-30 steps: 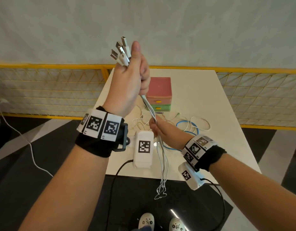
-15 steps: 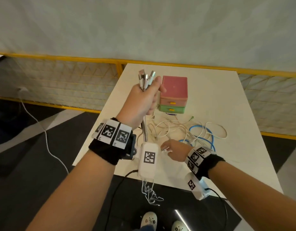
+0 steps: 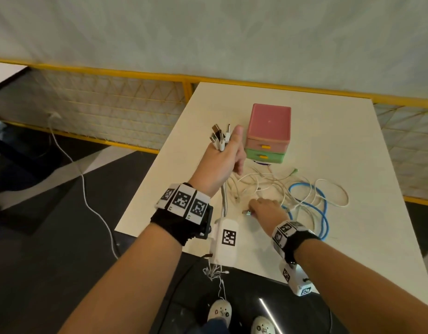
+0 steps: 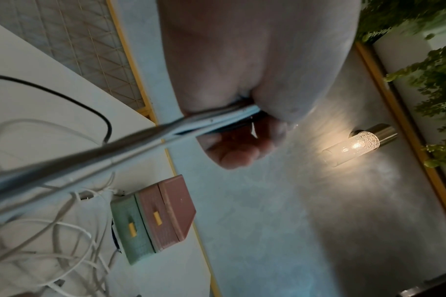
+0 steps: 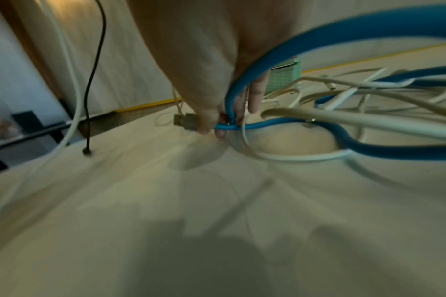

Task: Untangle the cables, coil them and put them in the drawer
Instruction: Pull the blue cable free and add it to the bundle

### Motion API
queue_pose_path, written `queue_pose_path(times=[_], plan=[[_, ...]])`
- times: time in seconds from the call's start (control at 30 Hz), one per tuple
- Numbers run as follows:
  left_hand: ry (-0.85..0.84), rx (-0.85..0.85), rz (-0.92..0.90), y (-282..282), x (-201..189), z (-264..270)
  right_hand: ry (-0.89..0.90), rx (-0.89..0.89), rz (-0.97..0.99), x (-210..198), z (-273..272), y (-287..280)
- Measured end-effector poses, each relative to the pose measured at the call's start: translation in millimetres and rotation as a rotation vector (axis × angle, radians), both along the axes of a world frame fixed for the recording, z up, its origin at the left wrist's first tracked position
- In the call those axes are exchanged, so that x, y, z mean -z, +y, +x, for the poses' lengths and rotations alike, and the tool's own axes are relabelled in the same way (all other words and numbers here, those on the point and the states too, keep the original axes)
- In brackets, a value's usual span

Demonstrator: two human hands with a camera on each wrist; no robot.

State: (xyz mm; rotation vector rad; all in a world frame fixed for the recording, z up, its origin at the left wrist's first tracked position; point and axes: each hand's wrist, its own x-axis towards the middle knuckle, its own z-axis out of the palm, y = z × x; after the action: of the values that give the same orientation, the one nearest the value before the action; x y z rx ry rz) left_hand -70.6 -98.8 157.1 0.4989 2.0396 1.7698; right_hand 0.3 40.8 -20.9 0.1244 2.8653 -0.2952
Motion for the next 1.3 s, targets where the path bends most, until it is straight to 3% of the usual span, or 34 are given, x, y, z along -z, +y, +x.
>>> queue_pose_path(times=[0.13,0.33,0.43,0.53,0.63,0.8,0.97,1.13,1.3], plan=[[-0.033,0.025,0.050,-1.0,1.8,-5.5,0.256,0.133,-0.266,-19.3,2.1,10.6],[-0.002,0.051,-0.072,10.4,8.6,-5.6,0.534,0.335,-0.964,-93.6,5.1,16.7],[-0.029,0.070,-0.165,22.1,10.9,0.8,0.616,0.326,-1.109,-123.0,5.6,15.2],[0.093,0.105,-0.154,29.5,2.1,7.9,0.645,0.312,-1.201,-135.0,10.3,13.9],[0.133,0.019,-0.047,31.6,-12.3,8.6,0.588,0.300,-1.225,-134.1,18.4,16.8],[0.100,0.149,0.034,34.6,-22.3,22.8,0.610,0.240,-1.186,-142.6,22.6,15.0],[0.088,0.100,0.110,41.3,-21.8,29.8,0.589,0.215,-1.185,-149.7,25.6,11.0],[0.214,0.006,0.192,42.7,-22.8,16.3,0.485,0.190,-1.092,-143.3,31.2,11.0],[0.045,0.093,0.451,41.7,-48.7,9.7,0.446,0.153,-0.991,-133.2,31.6,21.6]])
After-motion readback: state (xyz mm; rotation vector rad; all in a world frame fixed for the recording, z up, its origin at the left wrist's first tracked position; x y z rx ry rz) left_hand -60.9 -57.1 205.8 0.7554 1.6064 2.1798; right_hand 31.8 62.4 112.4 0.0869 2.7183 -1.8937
